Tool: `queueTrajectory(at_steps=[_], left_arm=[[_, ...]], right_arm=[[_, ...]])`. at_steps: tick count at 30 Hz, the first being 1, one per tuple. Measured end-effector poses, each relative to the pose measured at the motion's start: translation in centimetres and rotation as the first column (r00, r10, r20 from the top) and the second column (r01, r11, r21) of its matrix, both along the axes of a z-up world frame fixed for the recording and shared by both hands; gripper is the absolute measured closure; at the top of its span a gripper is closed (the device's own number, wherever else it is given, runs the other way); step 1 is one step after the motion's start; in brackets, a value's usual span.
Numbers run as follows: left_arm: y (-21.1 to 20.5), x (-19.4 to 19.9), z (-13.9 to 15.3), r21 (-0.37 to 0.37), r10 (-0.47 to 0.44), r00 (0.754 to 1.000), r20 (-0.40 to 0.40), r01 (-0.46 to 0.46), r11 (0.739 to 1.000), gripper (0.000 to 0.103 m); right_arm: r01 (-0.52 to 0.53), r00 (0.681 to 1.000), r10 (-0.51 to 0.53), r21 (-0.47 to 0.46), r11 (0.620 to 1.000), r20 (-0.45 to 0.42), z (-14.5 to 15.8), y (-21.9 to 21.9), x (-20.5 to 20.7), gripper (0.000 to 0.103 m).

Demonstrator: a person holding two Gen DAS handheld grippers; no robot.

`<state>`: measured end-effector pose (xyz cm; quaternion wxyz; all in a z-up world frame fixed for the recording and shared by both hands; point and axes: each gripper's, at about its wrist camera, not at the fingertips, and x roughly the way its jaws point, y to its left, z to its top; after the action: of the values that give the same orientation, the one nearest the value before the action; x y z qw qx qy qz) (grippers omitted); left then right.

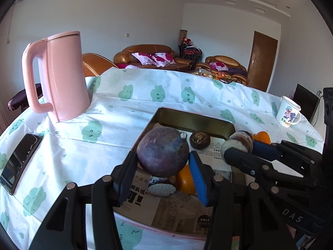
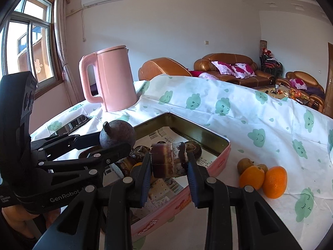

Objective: Organize fruits
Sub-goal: 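Lower the cake and passion fruit into the pink tin and open both tools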

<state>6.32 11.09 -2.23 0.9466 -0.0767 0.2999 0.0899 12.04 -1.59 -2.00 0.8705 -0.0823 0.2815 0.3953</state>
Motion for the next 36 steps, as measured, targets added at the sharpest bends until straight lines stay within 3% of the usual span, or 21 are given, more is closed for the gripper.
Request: queueTrajectory(at_steps=[10,13,15,17,20,22,27,30,33,36], left_arm=[[0.3,-0.8,-0.8,0.017,0.000,1.000,-0.030,0.000,1.000,0.050],[0.2,-1.3,-0.9,0.025,0.003,0.999,-0.035,-0.002,1.000,0.049],[0.2,-1.6,-0.8,0.043,0.009,1.000,-0.030,-0.008,0.999,0.042],[0.4,-2.2,-0.3,0.046,0.020,1.000,-0.010,-0.019,0.999,0.023],[0.4,-2.9,0.8,0.050,0.026,0.999,0.030,-0.027,0.998,0.021],[0.4,-3.2,1.5,0.045,0.025,0.998,0.052,-0.027,0.999,0.013],[-0.1,-2.7,1.9,0.044,0.010,0.998,0.067,-0.013,0.999,0.009],[1.6,-2.6,1.8,0.069,0.091,0.994,0.066,-0.096,0.993,0.009],[4.8,-3.0,2.2,0.037,0.178,0.982,0.069,-0.181,0.983,0.009],[6.4,-3.5,2.7,0.061,0.246,0.966,0.084,-0.251,0.966,0.009]], right_arm=[[-0.097,0.995,0.094,-0.097,0.991,-0.036,-1.5,1.8,-1.6,0.069],[-0.113,0.993,0.110,-0.081,0.990,-0.039,-1.4,1.6,-1.9,0.066],[-0.125,0.991,0.122,-0.053,0.991,-0.050,-1.3,1.1,-2.1,0.052],[-0.119,0.993,0.117,-0.037,0.992,-0.034,-1.0,0.3,-2.4,0.044],[-0.074,0.997,0.074,-0.029,0.997,0.000,-0.2,-1.7,-2.5,0.043],[-0.029,0.999,0.029,-0.029,0.999,0.021,0.3,-3.6,-2.0,0.043],[0.180,0.984,-0.179,-0.042,0.983,0.022,0.9,-8.7,1.3,0.038],[0.239,0.971,-0.239,-0.003,0.971,-0.007,1.1,-10.9,2.6,0.038],[0.287,0.958,-0.287,-0.033,0.957,0.007,0.9,-11.3,3.3,0.037],[0.301,0.953,-0.301,-0.030,0.953,-0.033,0.4,-11.6,4.3,0.037]])
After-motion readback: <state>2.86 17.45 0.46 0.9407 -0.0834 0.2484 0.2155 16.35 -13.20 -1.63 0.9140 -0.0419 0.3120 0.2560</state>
